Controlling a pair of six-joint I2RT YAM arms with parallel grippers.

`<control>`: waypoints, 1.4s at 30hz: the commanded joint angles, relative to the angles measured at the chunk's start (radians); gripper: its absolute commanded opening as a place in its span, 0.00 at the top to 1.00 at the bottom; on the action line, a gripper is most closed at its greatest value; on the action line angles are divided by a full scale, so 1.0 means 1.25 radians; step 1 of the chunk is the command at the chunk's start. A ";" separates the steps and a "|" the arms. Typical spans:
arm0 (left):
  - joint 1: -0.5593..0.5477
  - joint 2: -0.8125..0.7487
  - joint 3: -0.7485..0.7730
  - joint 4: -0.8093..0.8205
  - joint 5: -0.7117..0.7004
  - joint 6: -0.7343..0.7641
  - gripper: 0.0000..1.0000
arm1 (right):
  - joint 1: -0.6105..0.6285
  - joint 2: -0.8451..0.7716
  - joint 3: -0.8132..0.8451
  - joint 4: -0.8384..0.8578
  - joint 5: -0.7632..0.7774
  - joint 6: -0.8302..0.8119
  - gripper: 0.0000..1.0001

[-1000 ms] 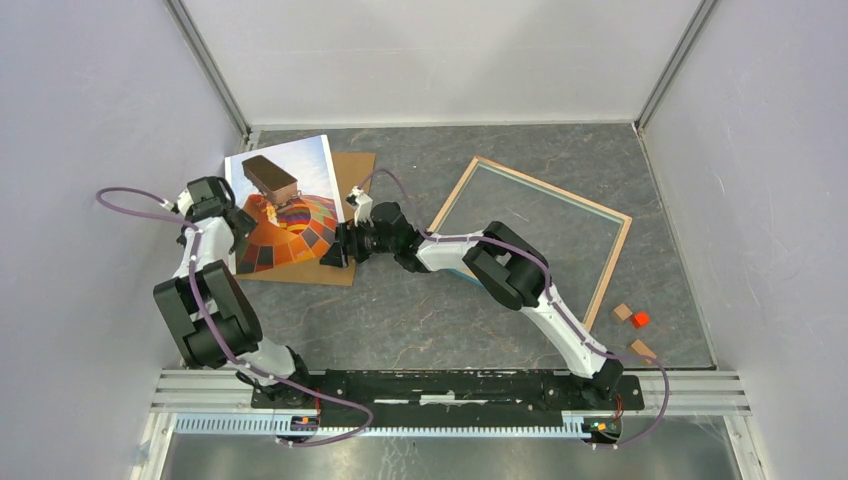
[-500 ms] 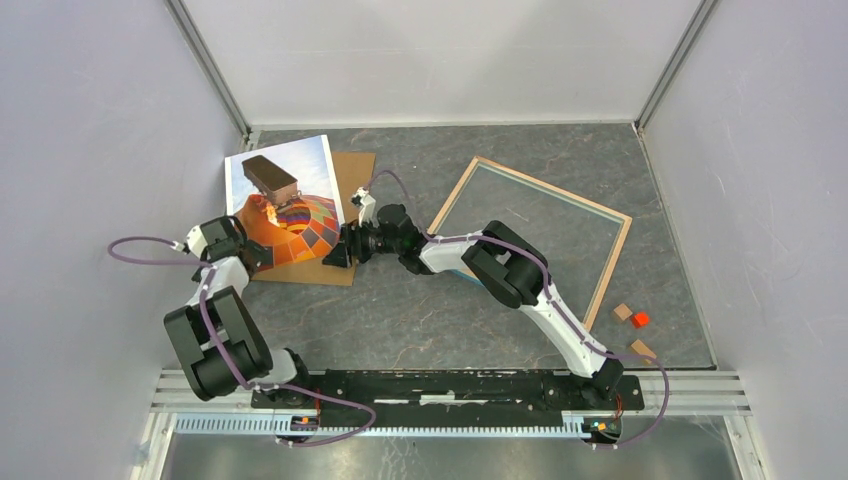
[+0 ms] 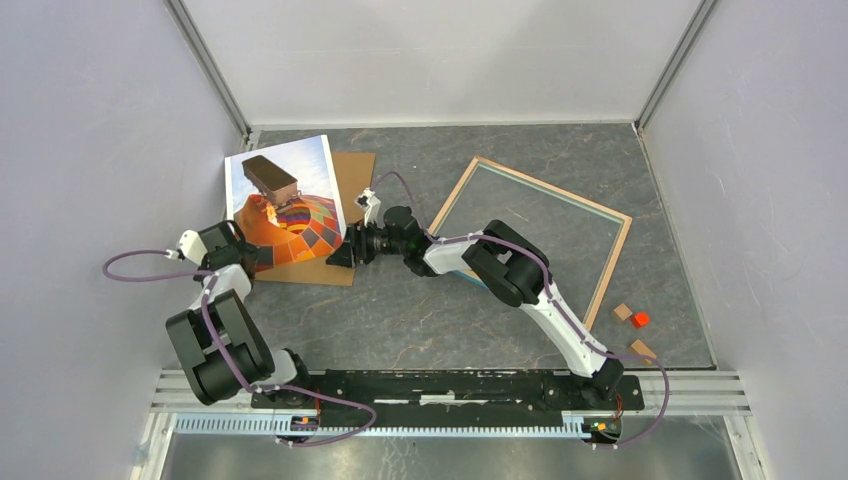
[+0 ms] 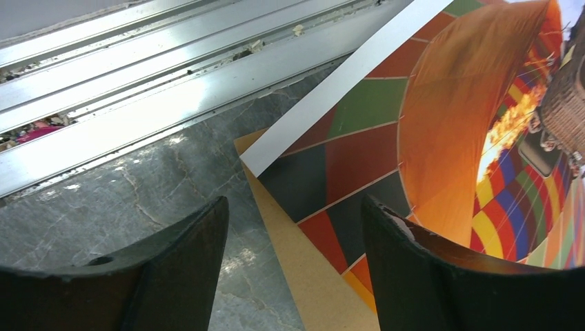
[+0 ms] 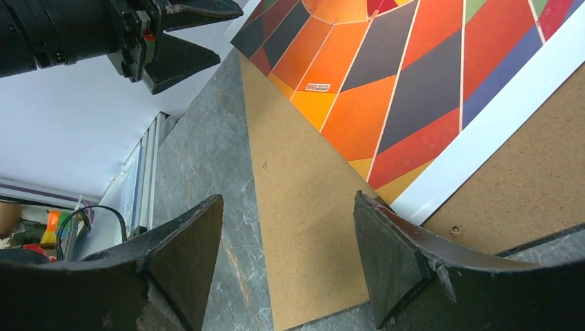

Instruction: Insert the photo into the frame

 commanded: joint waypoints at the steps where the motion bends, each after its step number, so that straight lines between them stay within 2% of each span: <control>1: 0.006 0.018 0.006 0.068 -0.009 -0.023 0.27 | -0.004 -0.021 -0.015 0.018 -0.019 0.012 0.25; 3: 0.006 0.023 0.007 0.070 -0.012 -0.023 0.31 | -0.004 -0.022 -0.019 0.022 -0.021 0.013 0.25; 11: 0.005 0.039 0.021 0.051 -0.031 -0.035 0.31 | -0.008 -0.021 -0.031 0.048 -0.027 0.031 0.26; 18: 0.011 0.055 0.027 0.082 -0.033 0.017 0.31 | -0.010 -0.024 -0.045 0.063 -0.034 0.042 0.28; 30: 0.021 0.059 0.029 0.132 -0.001 0.068 0.68 | -0.011 -0.026 -0.051 0.070 -0.038 0.042 0.28; 33: 0.021 0.062 0.027 0.133 -0.004 0.063 0.72 | -0.012 -0.026 -0.051 0.070 -0.038 0.042 0.28; 37: 0.021 0.056 0.028 0.133 -0.009 0.069 0.83 | -0.012 -0.026 -0.052 0.070 -0.039 0.042 0.28; 40: 0.021 0.046 0.019 0.143 -0.015 0.069 0.84 | -0.012 -0.026 -0.053 0.071 -0.041 0.042 0.29; 42: 0.022 0.043 0.014 0.150 -0.012 0.064 0.82 | -0.012 -0.026 -0.052 0.072 -0.042 0.042 0.29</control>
